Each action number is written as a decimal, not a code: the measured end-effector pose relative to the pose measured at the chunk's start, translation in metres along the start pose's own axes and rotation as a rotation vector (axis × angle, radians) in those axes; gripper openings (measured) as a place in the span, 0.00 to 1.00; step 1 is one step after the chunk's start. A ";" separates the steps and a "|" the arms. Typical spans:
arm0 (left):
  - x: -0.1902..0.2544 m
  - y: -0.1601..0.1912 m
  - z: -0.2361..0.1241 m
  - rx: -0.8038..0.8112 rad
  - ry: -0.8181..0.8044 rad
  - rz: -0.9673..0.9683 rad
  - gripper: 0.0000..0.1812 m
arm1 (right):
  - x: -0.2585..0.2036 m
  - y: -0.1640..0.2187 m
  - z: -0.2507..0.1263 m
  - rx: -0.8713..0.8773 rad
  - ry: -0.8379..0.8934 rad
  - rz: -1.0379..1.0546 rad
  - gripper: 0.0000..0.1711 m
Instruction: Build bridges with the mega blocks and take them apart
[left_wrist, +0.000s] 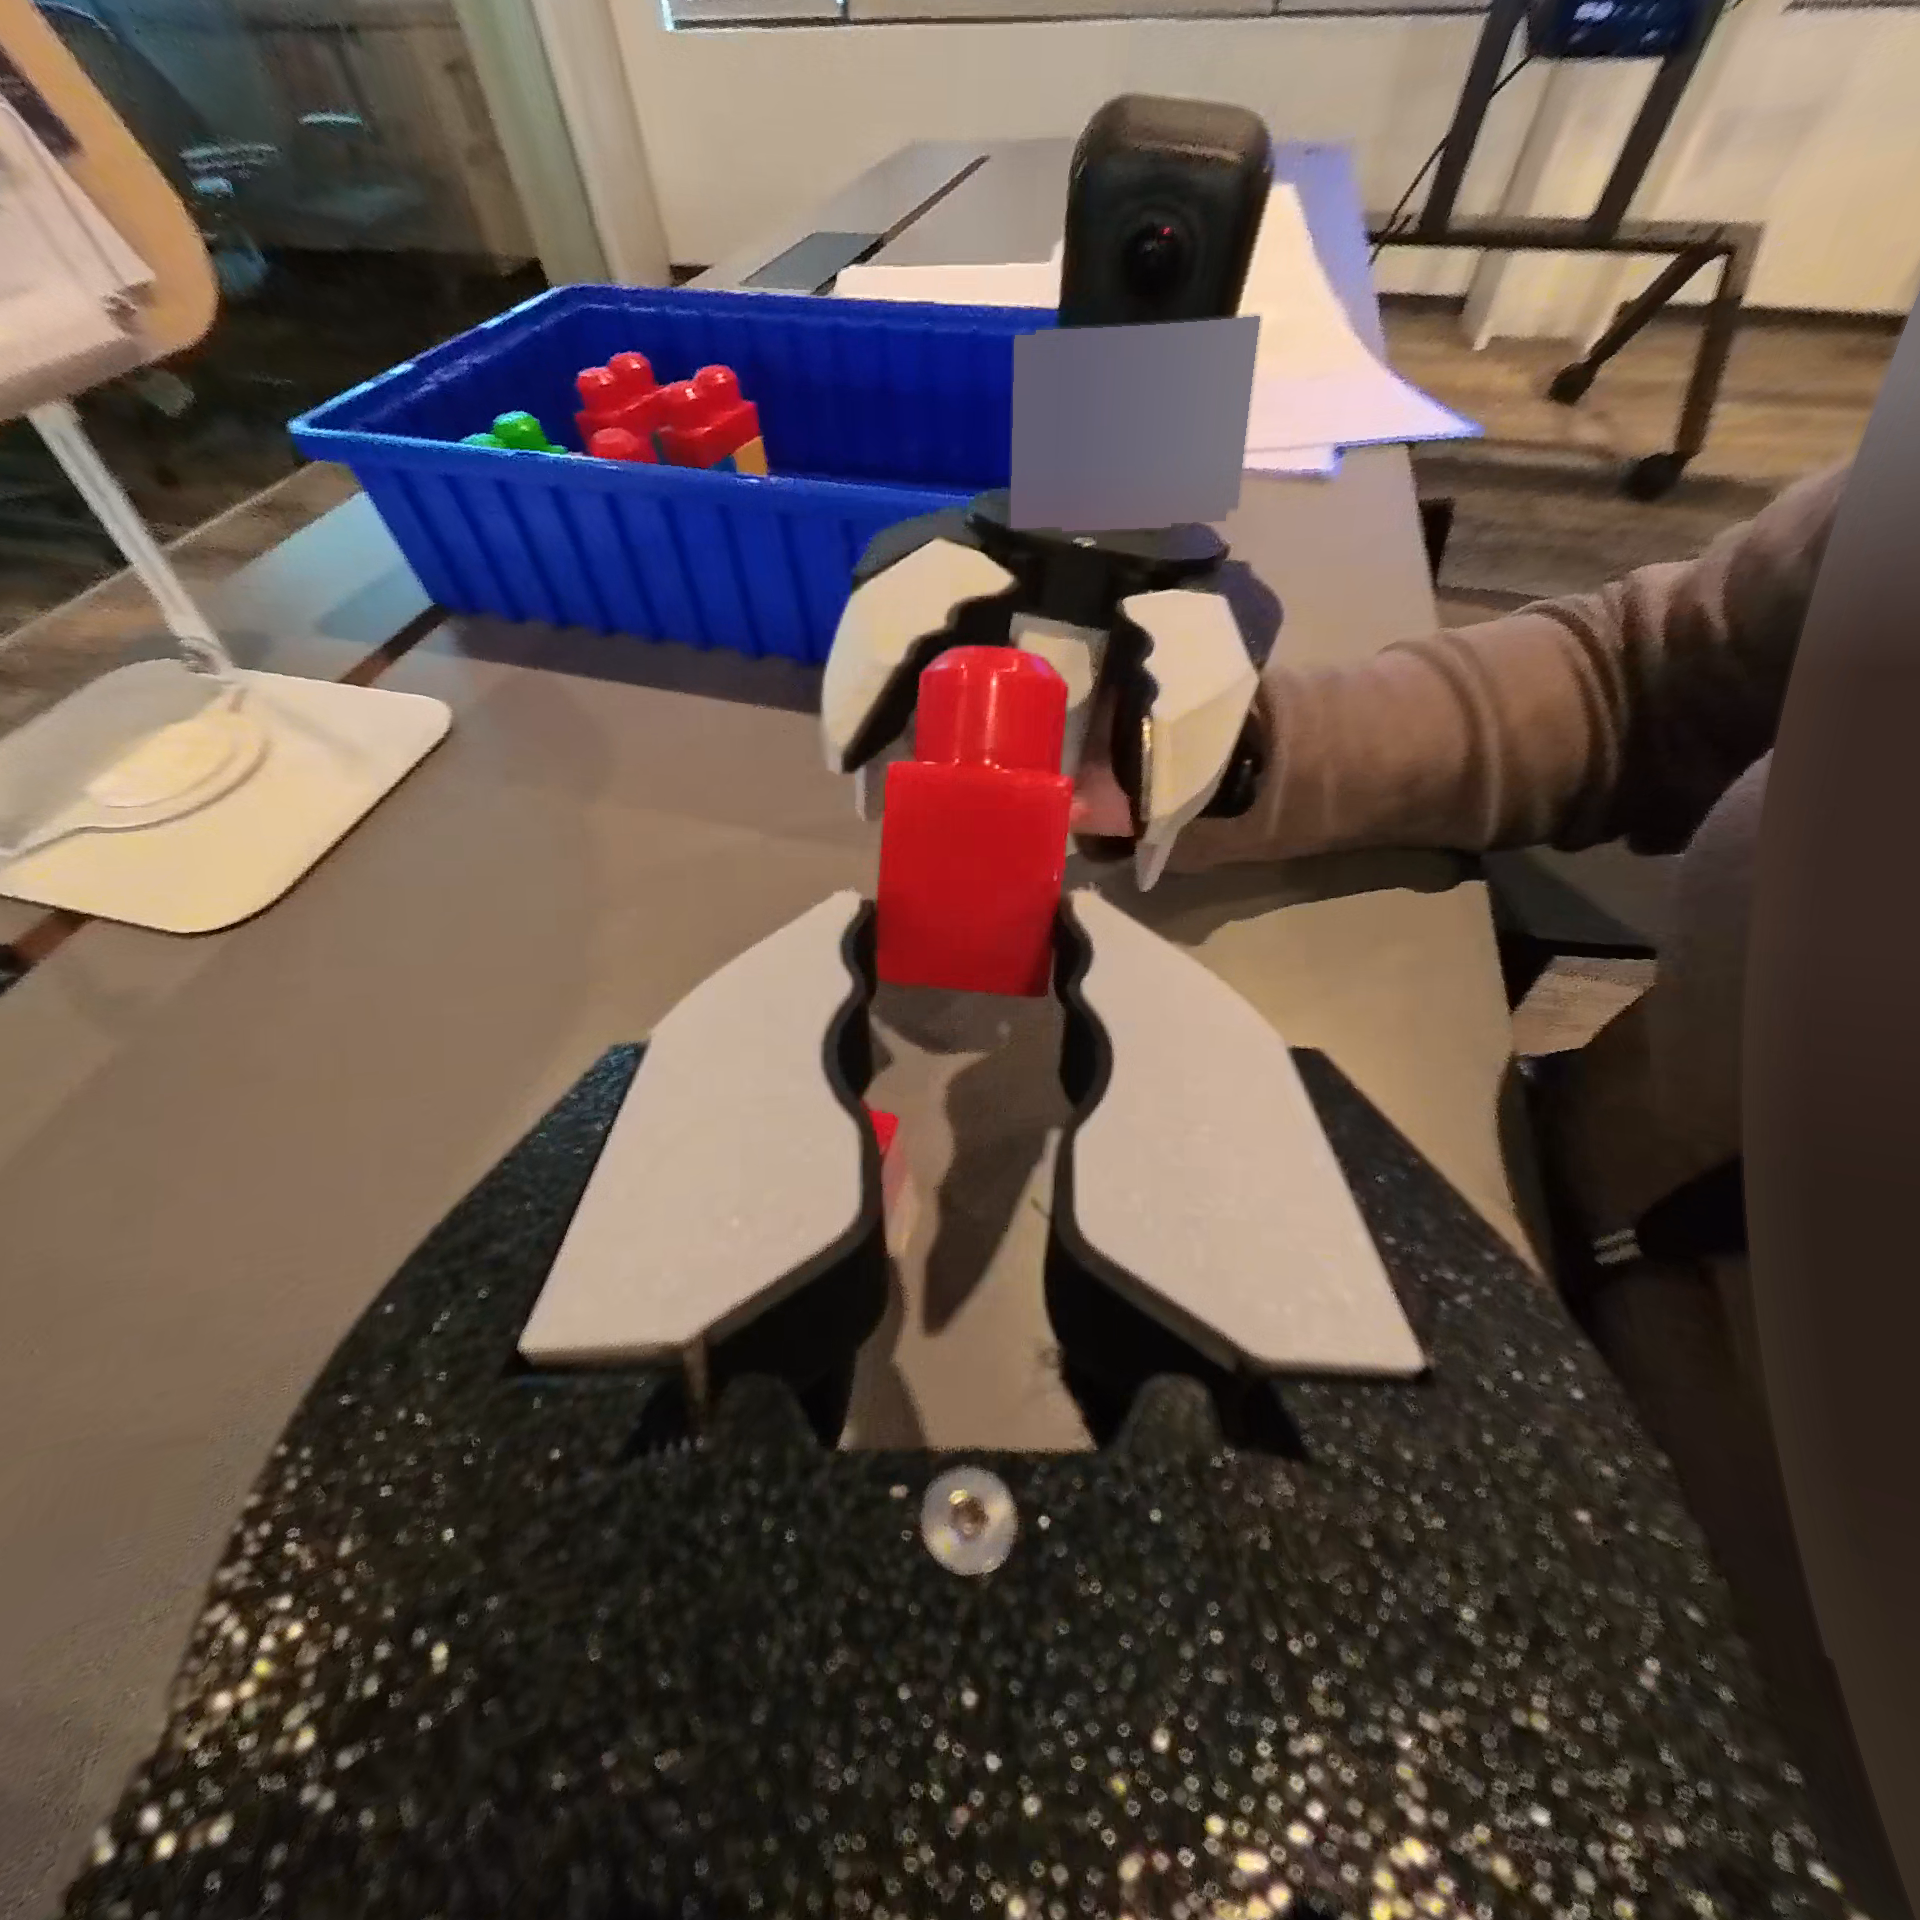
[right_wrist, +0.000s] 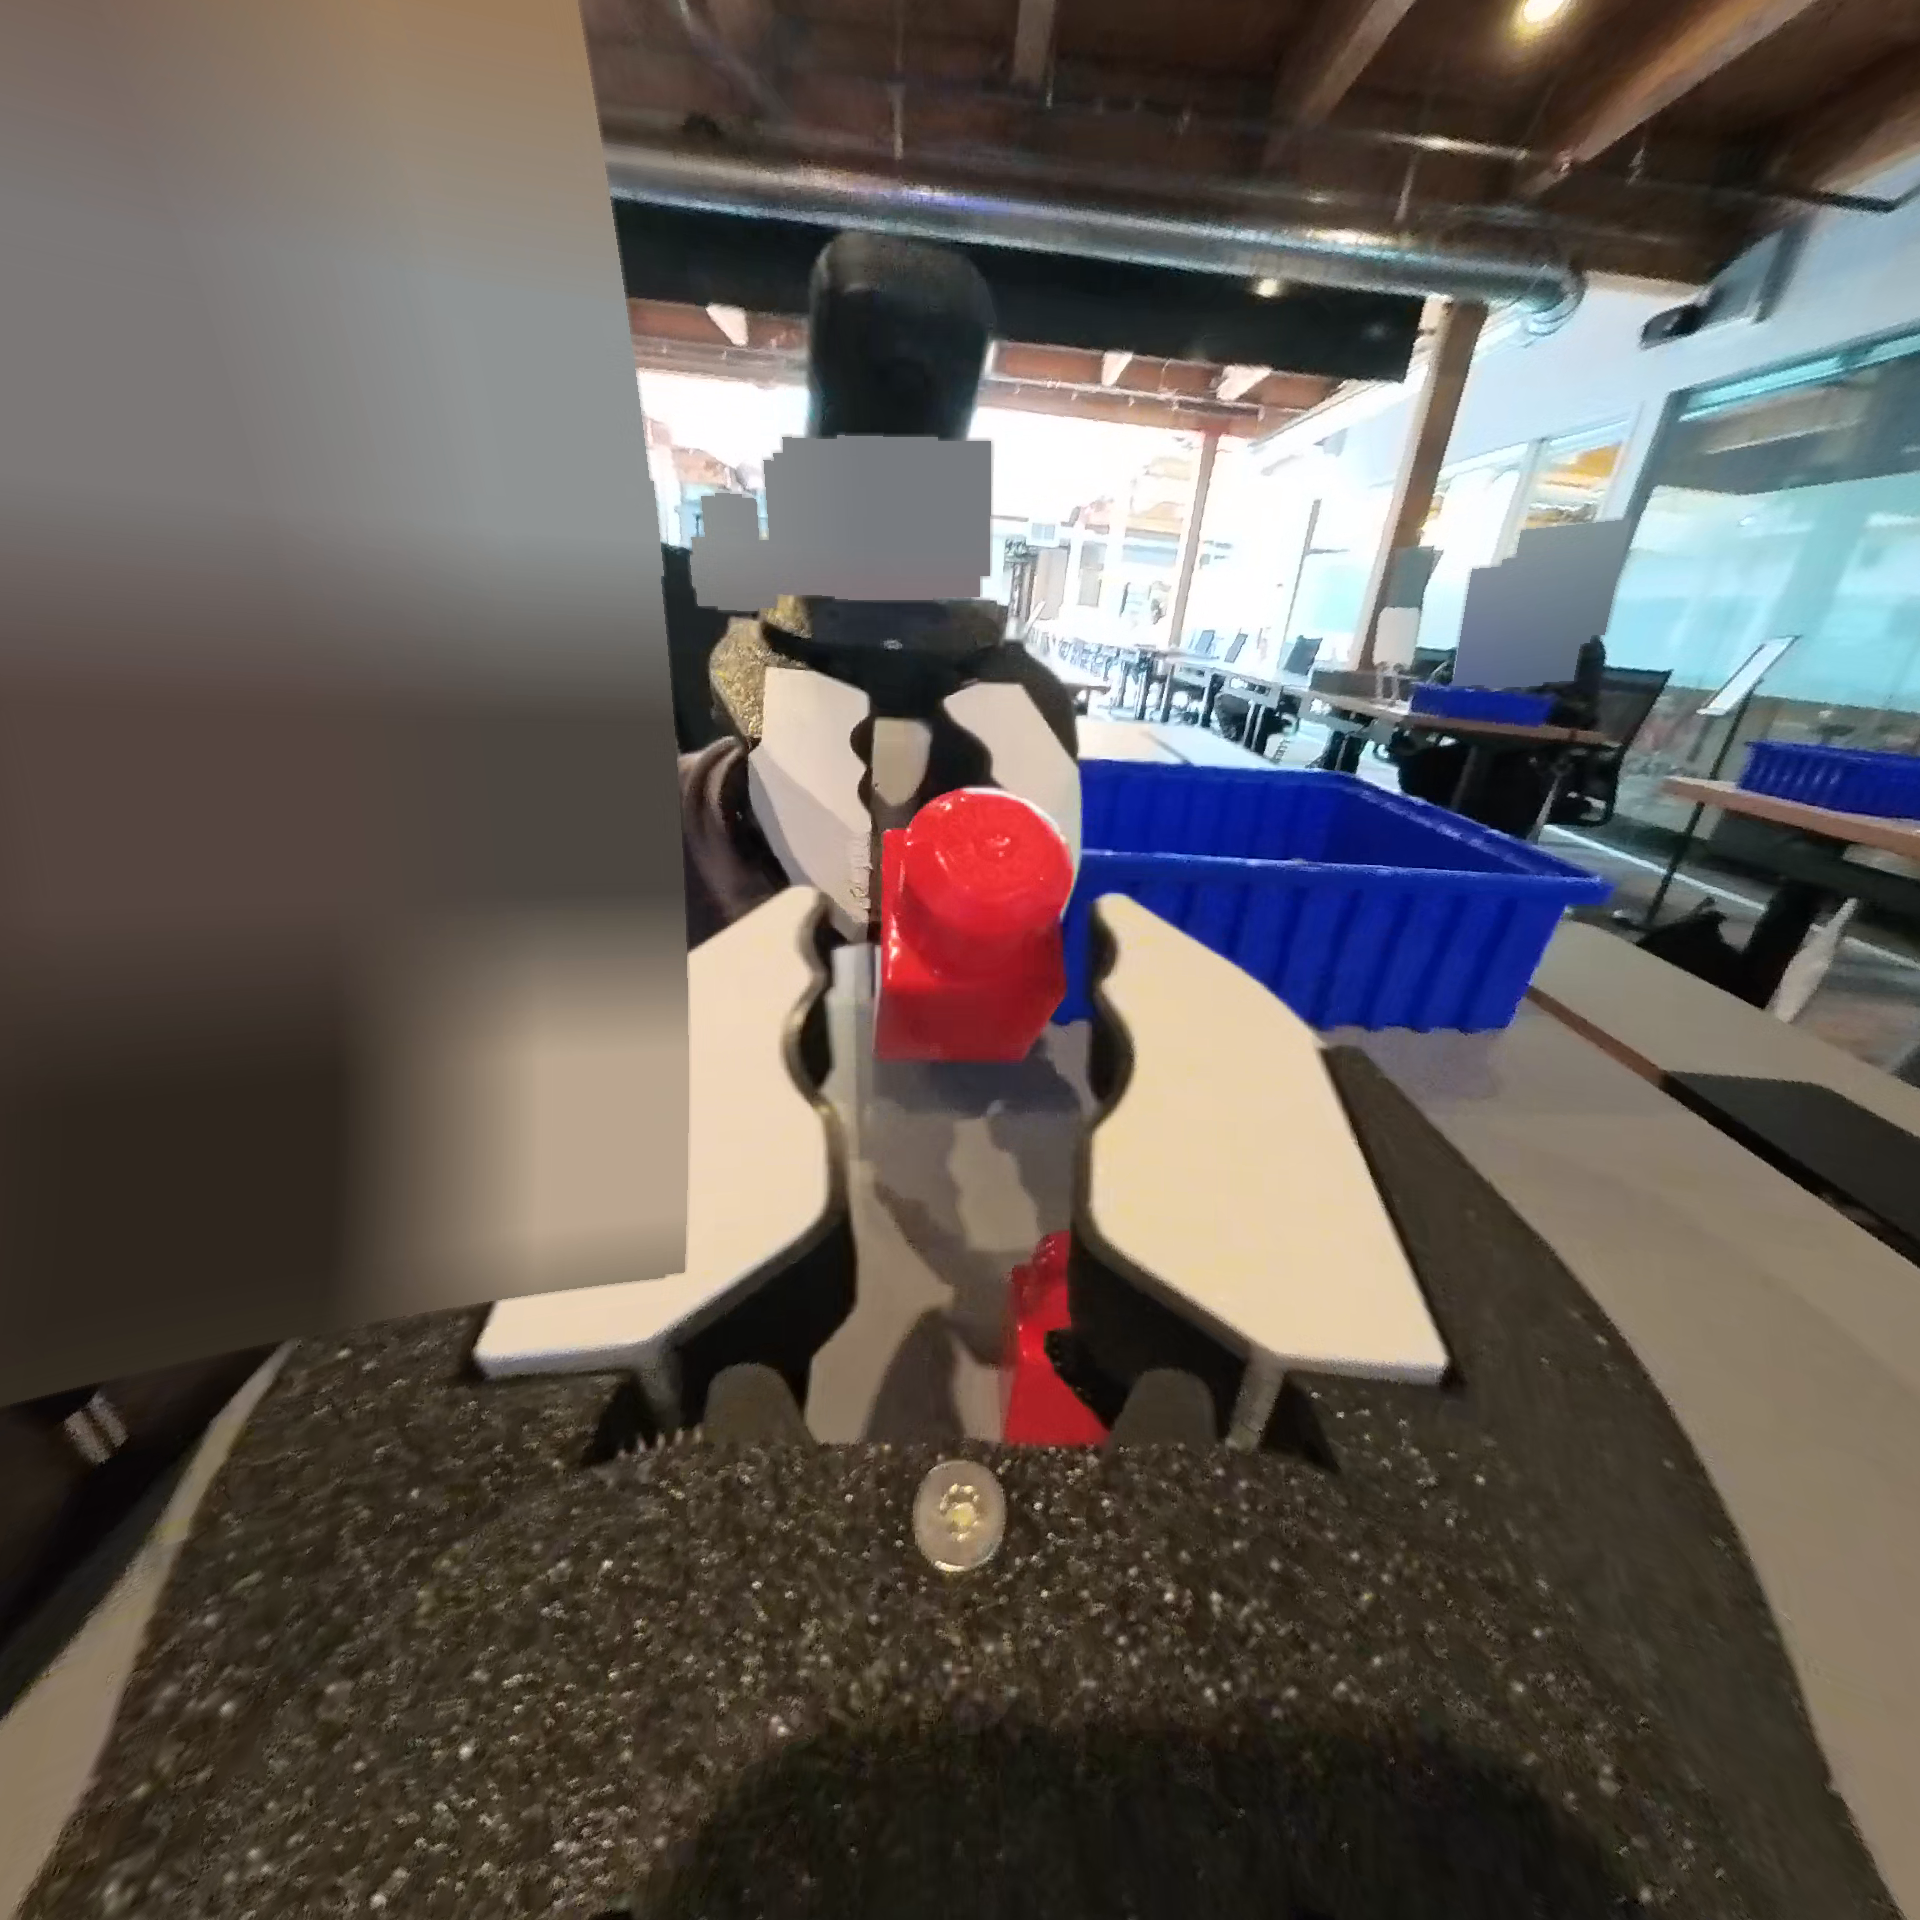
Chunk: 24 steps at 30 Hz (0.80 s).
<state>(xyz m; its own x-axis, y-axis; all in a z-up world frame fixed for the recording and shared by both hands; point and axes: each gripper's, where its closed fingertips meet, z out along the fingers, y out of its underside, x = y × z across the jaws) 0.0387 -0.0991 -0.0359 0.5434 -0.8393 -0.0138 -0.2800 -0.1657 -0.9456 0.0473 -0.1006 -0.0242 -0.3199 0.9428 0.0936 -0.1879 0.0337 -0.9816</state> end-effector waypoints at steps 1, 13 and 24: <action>0.002 0.002 0.002 -0.001 0.016 -0.009 0.18 | 0.000 0.003 0.000 -0.022 -0.002 -0.004 0.20; -0.030 0.070 0.013 -0.270 -0.148 0.029 0.28 | 0.035 0.094 -0.036 -0.649 0.119 0.038 0.19; -0.037 0.110 0.018 -0.370 -0.126 -0.047 0.17 | 0.034 0.130 -0.032 -0.779 0.077 0.024 0.20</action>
<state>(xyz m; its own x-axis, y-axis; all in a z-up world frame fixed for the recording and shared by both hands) 0.0024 -0.0768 -0.1451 0.6485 -0.7604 -0.0350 -0.5066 -0.3968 -0.7654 0.0418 -0.0539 -0.1537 -0.2452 0.9656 0.0869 0.5333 0.2092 -0.8197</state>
